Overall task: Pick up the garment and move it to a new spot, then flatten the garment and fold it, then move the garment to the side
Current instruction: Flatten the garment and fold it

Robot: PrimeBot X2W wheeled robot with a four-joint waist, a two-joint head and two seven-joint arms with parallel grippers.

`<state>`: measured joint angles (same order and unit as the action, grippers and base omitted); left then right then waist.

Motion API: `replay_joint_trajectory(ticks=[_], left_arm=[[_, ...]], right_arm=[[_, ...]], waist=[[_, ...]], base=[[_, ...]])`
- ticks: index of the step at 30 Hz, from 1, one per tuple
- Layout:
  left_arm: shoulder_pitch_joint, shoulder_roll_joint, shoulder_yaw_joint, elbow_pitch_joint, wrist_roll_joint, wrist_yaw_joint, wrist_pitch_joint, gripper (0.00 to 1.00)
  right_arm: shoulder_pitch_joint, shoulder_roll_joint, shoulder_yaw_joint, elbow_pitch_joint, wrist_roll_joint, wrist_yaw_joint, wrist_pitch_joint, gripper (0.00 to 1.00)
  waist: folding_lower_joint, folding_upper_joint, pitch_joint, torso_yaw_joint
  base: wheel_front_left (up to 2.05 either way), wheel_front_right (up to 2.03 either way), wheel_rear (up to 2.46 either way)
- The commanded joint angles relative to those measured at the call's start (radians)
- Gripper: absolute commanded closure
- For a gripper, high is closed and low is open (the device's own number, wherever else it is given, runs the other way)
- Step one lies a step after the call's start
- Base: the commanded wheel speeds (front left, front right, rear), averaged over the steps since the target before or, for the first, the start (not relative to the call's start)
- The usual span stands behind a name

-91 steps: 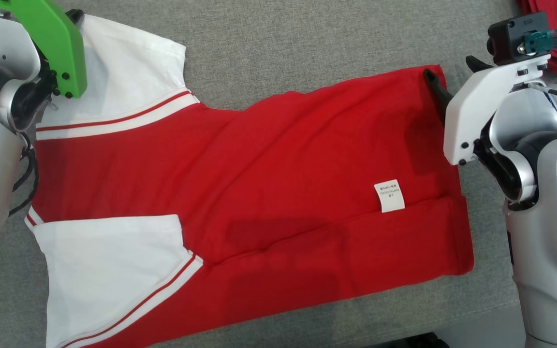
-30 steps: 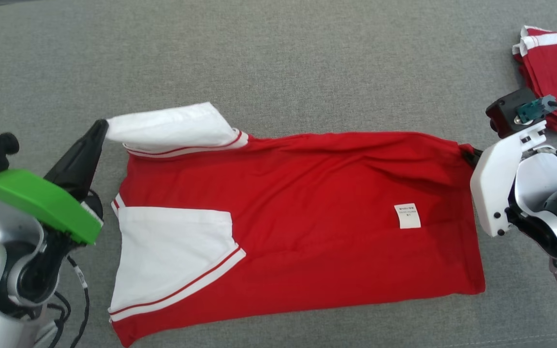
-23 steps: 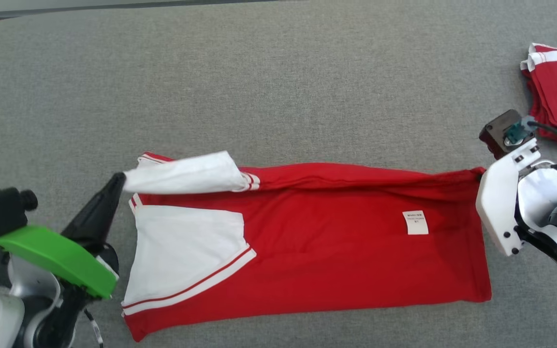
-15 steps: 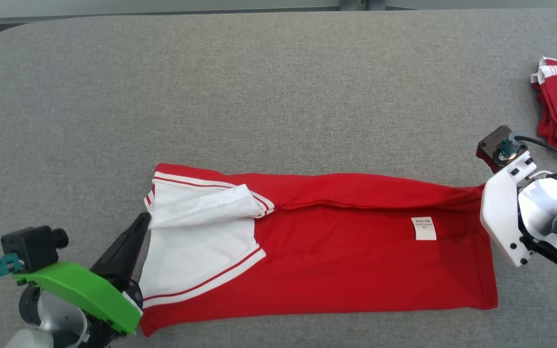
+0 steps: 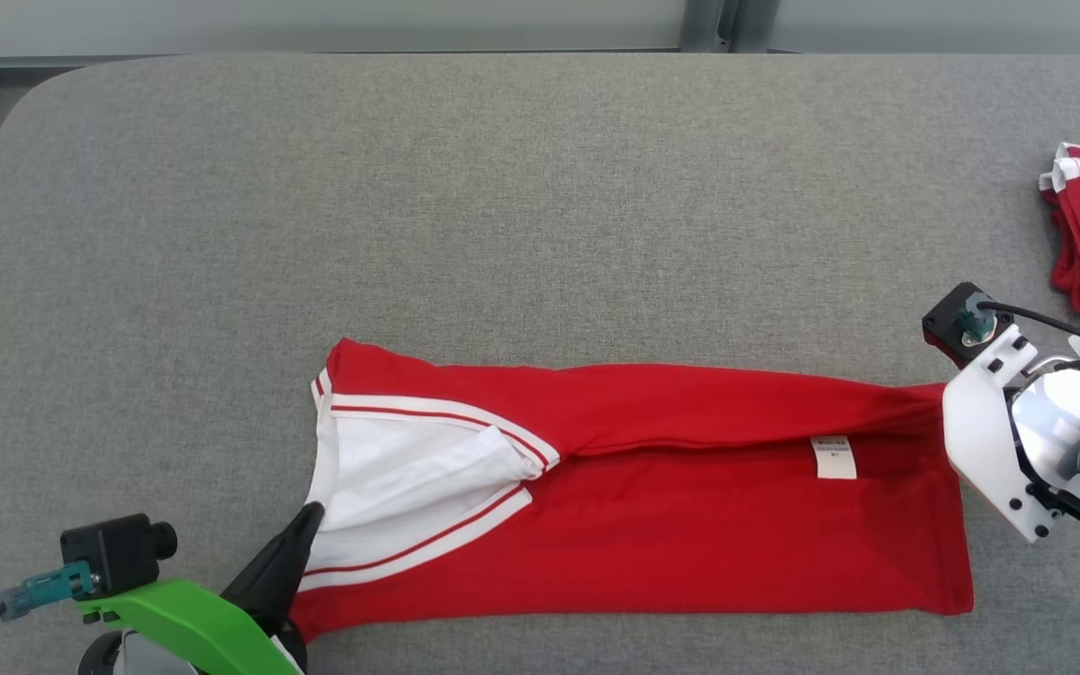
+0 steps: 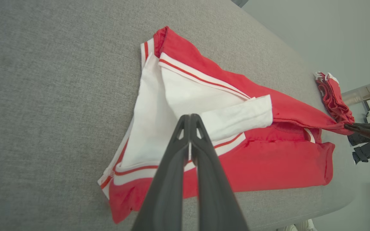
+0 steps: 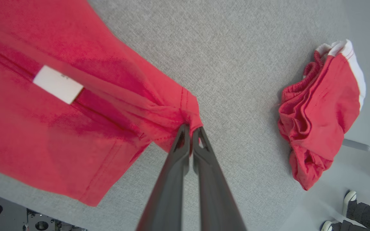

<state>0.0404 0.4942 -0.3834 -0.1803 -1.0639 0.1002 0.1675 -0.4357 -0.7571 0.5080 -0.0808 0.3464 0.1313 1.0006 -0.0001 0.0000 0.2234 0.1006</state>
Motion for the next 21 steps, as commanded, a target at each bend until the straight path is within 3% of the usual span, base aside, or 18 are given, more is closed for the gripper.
replay_joint_trajectory(ticks=[1,7,8,9,19,20,21], left_arm=[[0.011,-0.001,0.002,0.005,-0.002,0.002,-0.001,1.0],[0.021,-0.01,-0.019,0.046,0.002,0.001,0.004,1.0],[0.022,-0.008,-0.021,0.052,0.006,0.003,0.005,1.0],[0.022,-0.008,-0.024,0.057,0.009,0.003,0.004,1.0],[0.025,-0.012,-0.071,0.117,0.049,0.014,0.015,1.0],[0.024,-0.001,-0.086,0.142,0.068,0.021,0.023,0.78],[0.023,0.003,-0.093,0.15,0.079,0.022,0.025,0.63]], right_arm=[[-0.01,-0.01,0.011,0.008,-0.011,-0.001,-0.008,1.0],[-0.027,-0.026,0.073,0.049,0.018,-0.001,-0.015,1.0],[-0.024,-0.02,0.075,0.056,0.029,-0.001,-0.013,0.68],[-0.018,-0.013,0.068,0.062,0.033,-0.001,-0.014,0.0],[0.039,0.041,-0.021,0.074,0.011,-0.001,-0.051,0.0],[0.06,0.052,-0.056,0.07,0.01,-0.001,-0.057,0.0],[0.072,0.06,-0.079,0.068,0.009,-0.001,-0.062,0.0]], waist=[[0.0001,0.0,-0.002,0.005],[0.0001,0.0,-0.012,0.017],[0.0001,0.0,-0.014,0.018],[0.0001,0.0,-0.016,0.018],[0.0001,0.0,-0.031,0.025],[0.0001,0.0,-0.037,0.027],[0.0001,0.0,-0.04,0.029]], base=[[0.0,0.0,0.0],[0.0,0.0,0.0],[0.0,0.0,0.0],[0.0,0.0,0.0],[0.0,0.0,0.0],[0.0,0.0,0.0],[0.0,0.0,0.0]])
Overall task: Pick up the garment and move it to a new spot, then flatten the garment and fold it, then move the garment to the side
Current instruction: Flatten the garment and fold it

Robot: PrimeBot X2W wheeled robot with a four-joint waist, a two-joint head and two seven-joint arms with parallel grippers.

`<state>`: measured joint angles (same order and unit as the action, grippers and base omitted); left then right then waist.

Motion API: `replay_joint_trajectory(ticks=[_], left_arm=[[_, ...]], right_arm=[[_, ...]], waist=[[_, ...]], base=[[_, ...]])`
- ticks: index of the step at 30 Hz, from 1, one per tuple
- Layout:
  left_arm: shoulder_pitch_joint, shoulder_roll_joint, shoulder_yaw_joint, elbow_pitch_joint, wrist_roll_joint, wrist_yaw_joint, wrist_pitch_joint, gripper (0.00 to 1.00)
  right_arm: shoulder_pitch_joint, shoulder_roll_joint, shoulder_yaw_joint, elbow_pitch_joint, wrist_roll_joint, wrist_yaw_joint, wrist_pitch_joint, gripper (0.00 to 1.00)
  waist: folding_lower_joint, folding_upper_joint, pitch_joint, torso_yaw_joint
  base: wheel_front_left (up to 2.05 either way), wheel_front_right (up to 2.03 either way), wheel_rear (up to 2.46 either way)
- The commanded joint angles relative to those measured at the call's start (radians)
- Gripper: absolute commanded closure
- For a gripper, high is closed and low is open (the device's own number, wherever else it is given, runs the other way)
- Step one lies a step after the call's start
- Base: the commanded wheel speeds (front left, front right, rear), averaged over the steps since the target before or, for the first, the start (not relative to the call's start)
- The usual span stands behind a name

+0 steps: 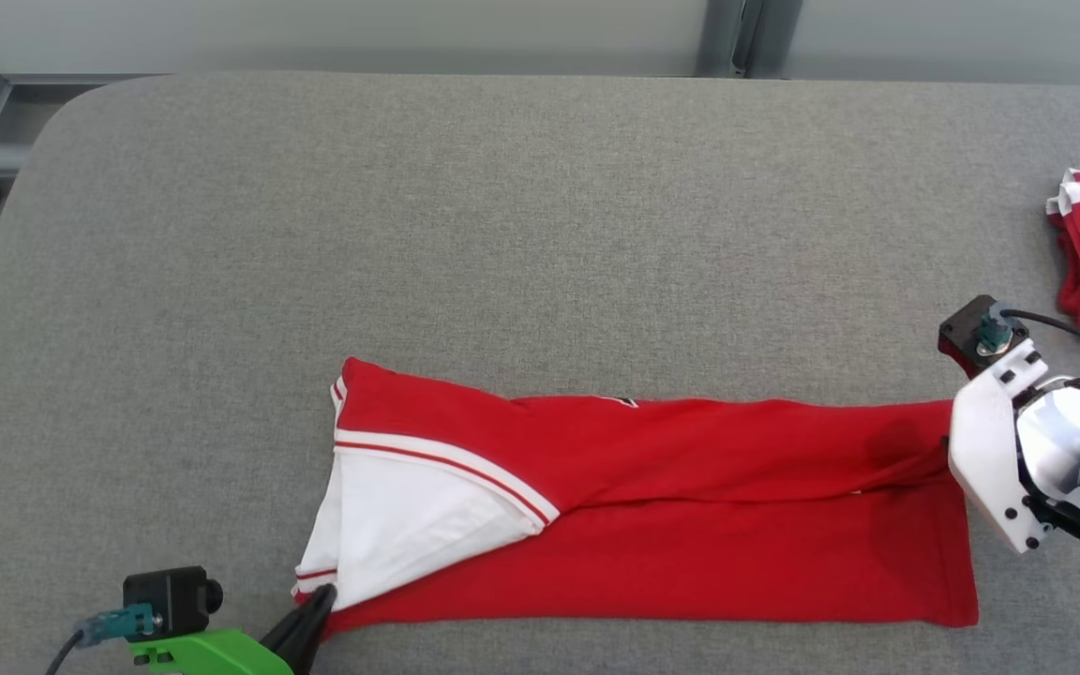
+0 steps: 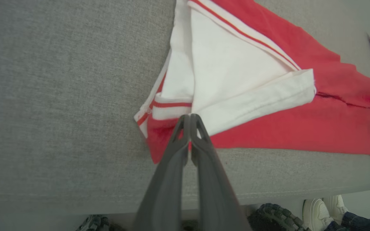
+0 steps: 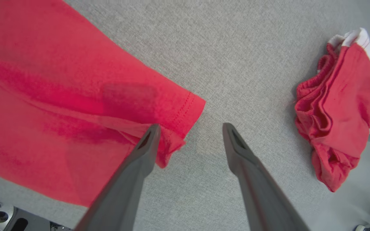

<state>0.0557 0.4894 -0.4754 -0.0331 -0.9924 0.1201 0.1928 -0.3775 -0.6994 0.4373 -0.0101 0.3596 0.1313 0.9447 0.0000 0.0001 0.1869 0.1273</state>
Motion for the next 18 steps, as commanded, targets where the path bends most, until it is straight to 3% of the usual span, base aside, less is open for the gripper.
replay_joint_trajectory(ticks=[1,13,18], left_arm=[[0.005,0.01,-0.003,0.011,0.021,0.008,-0.006,0.0],[-0.039,0.004,-0.003,0.054,0.119,0.028,-0.115,0.0],[-0.069,-0.014,0.019,0.055,0.208,0.035,-0.278,0.0]], right_arm=[[0.027,0.013,-0.032,-0.009,-0.007,-0.001,-0.012,0.0],[0.228,0.232,-0.35,-0.122,-0.092,-0.001,-0.177,0.0],[0.307,0.402,-0.483,-0.155,-0.109,-0.001,-0.368,0.0]], waist=[[0.0,-0.0001,-0.007,0.004],[0.0,-0.0001,-0.04,0.019],[0.0,-0.0001,-0.06,0.023]], base=[[0.0,0.0,0.0],[0.0,0.0,0.0],[0.0,0.0,0.0]])
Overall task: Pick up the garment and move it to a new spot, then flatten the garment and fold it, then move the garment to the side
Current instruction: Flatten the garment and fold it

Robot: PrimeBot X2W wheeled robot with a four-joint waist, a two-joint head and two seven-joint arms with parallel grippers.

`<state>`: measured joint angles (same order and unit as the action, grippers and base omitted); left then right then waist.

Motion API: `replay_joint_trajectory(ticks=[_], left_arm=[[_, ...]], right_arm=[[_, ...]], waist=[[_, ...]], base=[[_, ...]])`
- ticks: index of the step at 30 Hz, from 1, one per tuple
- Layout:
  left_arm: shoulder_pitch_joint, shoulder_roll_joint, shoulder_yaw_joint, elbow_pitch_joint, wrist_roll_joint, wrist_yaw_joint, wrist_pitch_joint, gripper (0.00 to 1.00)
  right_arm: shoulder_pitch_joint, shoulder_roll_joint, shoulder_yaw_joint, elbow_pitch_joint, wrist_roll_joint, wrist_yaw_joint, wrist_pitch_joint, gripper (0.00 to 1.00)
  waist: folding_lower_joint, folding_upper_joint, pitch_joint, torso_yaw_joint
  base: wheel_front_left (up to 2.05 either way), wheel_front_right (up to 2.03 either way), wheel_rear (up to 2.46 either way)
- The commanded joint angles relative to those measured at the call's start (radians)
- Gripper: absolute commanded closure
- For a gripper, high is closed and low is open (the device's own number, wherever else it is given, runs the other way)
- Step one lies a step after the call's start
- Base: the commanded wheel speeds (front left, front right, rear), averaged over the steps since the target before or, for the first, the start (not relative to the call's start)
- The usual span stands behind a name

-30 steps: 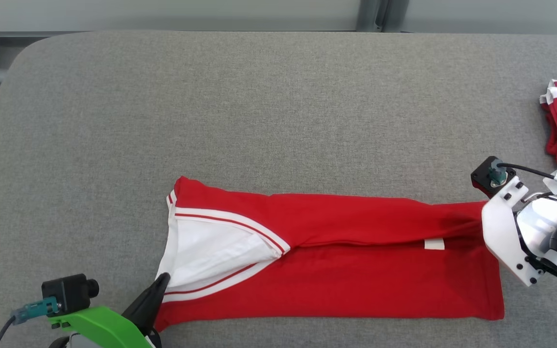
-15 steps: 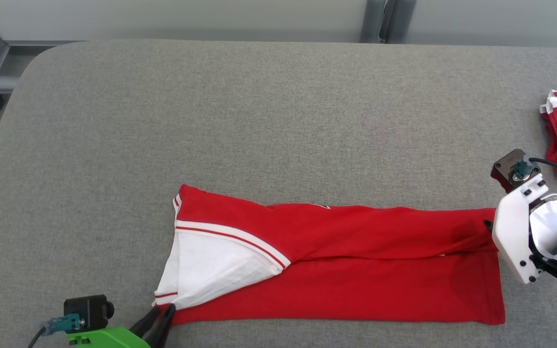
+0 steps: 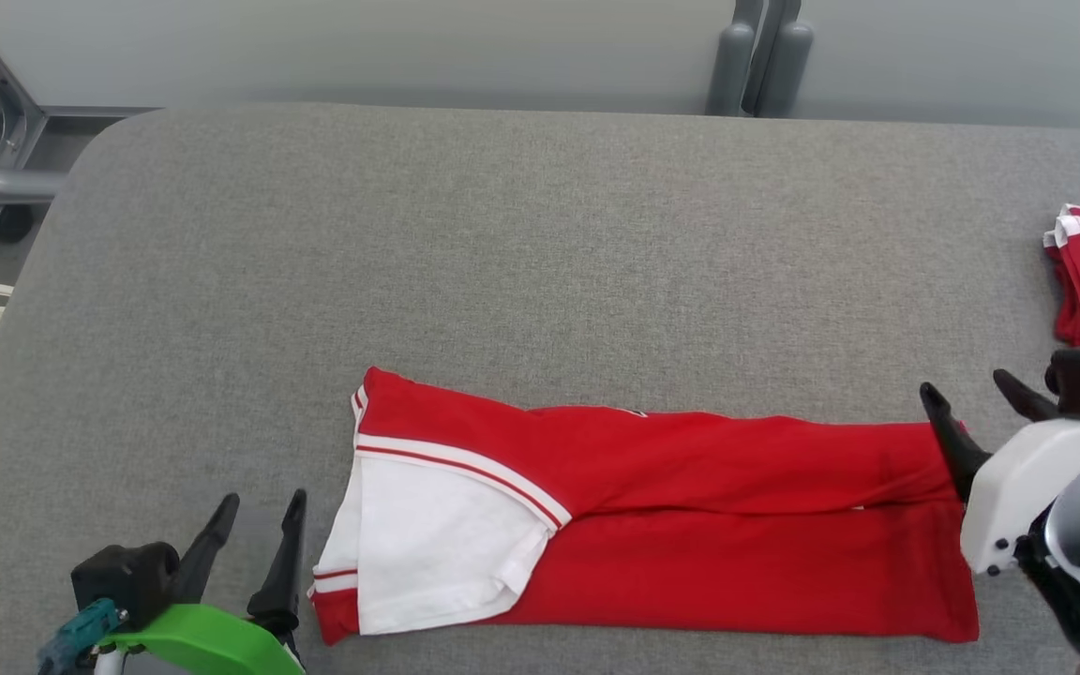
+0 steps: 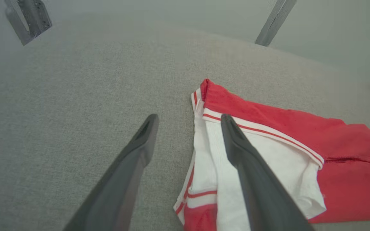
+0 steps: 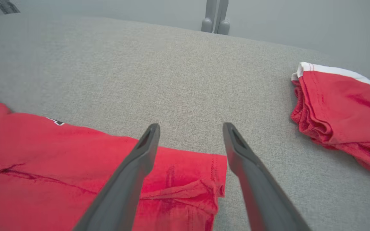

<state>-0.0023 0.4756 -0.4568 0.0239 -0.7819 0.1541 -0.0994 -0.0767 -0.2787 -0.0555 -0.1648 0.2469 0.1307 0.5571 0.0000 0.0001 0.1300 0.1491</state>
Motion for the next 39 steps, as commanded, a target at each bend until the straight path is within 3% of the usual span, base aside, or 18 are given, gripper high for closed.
replay_joint_trajectory(ticks=[1,5,11,20,28,39], left_arm=[[-0.018,-0.005,0.004,0.004,0.016,0.006,-0.015,0.0],[-0.039,-0.034,0.008,0.027,0.068,0.013,-0.111,0.0],[-0.049,-0.088,0.055,0.051,0.134,-0.003,-0.165,0.0],[0.0,-0.198,0.221,0.058,0.257,-0.092,-0.165,0.0],[0.032,-0.254,0.317,0.134,0.342,-0.172,-0.165,0.0],[0.047,-0.306,0.376,0.163,0.421,-0.244,-0.165,0.0]], right_arm=[[0.016,0.01,-0.004,-0.002,0.004,0.0,-0.024,0.0],[0.056,0.102,-0.035,0.01,0.021,0.0,-0.2,0.0],[0.096,0.178,-0.04,0.076,0.061,0.0,-0.442,0.0],[0.119,0.204,0.007,0.209,0.031,0.0,-0.719,0.0],[0.103,0.22,0.044,0.344,0.004,0.0,-0.793,0.0],[0.077,0.225,0.039,0.392,-0.009,0.0,-0.808,0.0]], waist=[[0.0,-0.0001,-0.009,0.001],[0.0,-0.0001,-0.03,-0.005],[0.0,-0.0001,-0.068,-0.021],[0.0,-0.0001,-0.116,-0.038],[0.0,-0.0001,-0.144,-0.049],[0.0,-0.0001,-0.133,-0.057]], base=[[0.0,0.0,0.0],[0.0,0.0,0.0],[0.0,0.0,0.0],[0.0,0.0,0.0],[0.0,0.0,0.0],[0.0,0.0,0.0]])
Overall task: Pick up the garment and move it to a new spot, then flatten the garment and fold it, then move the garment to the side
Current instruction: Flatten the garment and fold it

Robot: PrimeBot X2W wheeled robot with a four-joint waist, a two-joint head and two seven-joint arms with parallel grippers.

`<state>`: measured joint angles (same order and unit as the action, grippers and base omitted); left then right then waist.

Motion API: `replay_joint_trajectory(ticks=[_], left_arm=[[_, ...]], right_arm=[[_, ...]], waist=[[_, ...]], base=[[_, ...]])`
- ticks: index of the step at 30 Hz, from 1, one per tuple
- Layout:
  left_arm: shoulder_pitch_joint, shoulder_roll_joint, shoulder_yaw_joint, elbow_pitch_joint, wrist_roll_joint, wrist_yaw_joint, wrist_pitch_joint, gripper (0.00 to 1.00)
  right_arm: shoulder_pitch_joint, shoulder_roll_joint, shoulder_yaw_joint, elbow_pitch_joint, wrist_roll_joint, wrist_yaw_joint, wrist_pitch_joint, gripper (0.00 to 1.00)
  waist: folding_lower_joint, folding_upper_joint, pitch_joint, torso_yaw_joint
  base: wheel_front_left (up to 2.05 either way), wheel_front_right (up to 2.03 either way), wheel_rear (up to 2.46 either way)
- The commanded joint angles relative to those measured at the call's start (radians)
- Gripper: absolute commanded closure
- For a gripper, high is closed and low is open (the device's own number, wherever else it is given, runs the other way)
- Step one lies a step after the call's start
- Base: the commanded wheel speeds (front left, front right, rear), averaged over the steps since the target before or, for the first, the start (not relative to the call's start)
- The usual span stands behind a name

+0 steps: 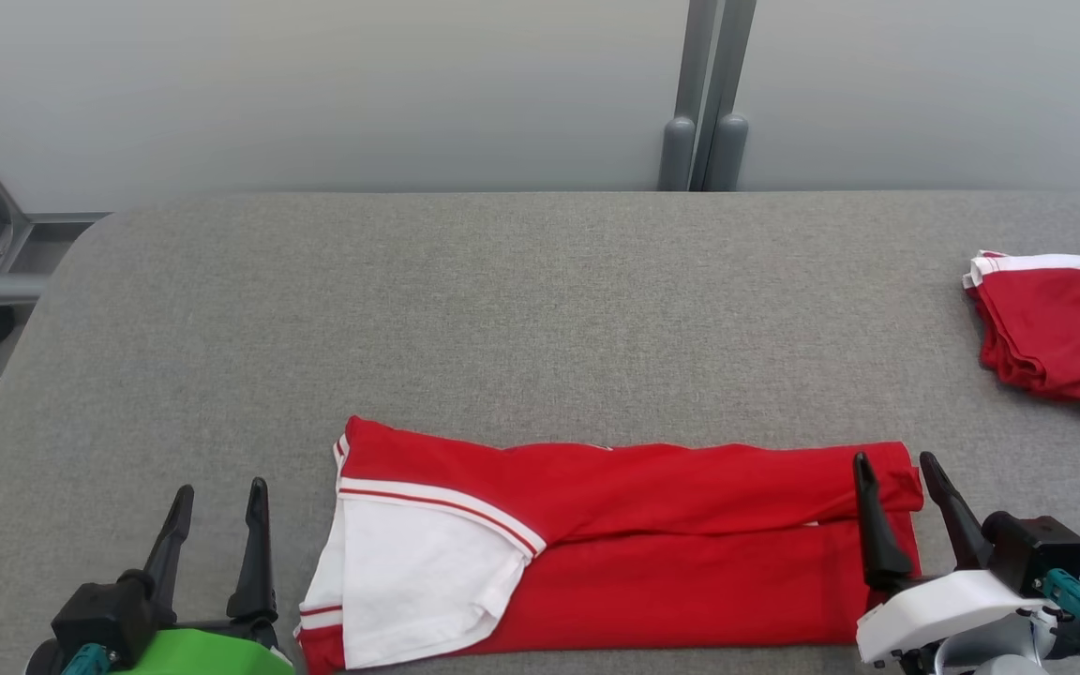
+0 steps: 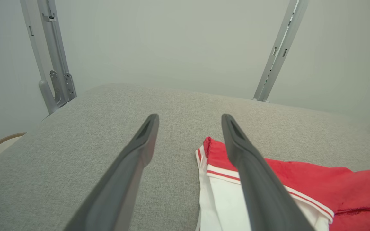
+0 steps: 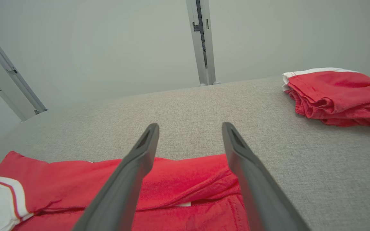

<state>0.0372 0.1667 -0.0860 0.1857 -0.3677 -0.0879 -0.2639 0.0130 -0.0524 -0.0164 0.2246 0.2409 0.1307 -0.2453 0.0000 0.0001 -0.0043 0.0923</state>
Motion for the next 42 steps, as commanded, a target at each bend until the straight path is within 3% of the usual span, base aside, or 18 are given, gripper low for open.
replay_joint_trajectory(ticks=[1,13,16,22,27,33,42], left_arm=[[0.004,-0.005,0.009,0.003,0.007,-0.007,-0.001,0.0],[-0.011,-0.034,0.043,0.022,0.043,-0.033,-0.001,0.0],[-0.011,-0.037,0.062,0.015,0.05,-0.035,-0.001,0.0],[-0.001,-0.043,0.094,-0.007,0.069,-0.038,-0.001,0.0],[-0.008,-0.051,0.112,-0.02,0.081,-0.04,-0.001,0.0],[-0.022,-0.06,0.123,-0.022,0.086,-0.041,-0.001,0.0],[-0.033,-0.07,0.116,-0.018,0.087,-0.043,-0.001,0.0]], right_arm=[[-0.015,-0.001,0.001,0.002,0.0,0.0,-0.006,0.0],[-0.039,0.001,-0.011,-0.01,0.028,0.0,0.011,0.0],[-0.041,0.0,-0.055,-0.014,0.009,0.0,0.044,0.0],[-0.067,0.001,-0.207,0.002,-0.016,0.0,0.264,0.0],[-0.082,0.001,-0.246,-0.03,-0.049,0.0,0.432,0.0],[-0.079,0.0,-0.241,-0.033,-0.031,0.0,0.539,0.0],[-0.087,0.0,-0.23,0.004,-0.032,0.0,0.614,0.0]], waist=[[0.0,-0.0001,0.004,0.0],[0.0,-0.0001,0.037,0.002],[0.0,-0.0001,0.043,0.004],[0.0,-0.0001,0.056,0.008],[0.0,-0.0001,0.078,0.018],[0.0,-0.0001,0.097,0.032],[0.0,-0.0001,0.118,0.046]], base=[[0.0,0.0,0.0],[0.0,0.0,0.0],[0.0,0.0,0.0],[0.0,0.0,0.0],[0.0,0.0,0.0],[0.0,0.0,0.0],[0.0,0.0,0.0]])
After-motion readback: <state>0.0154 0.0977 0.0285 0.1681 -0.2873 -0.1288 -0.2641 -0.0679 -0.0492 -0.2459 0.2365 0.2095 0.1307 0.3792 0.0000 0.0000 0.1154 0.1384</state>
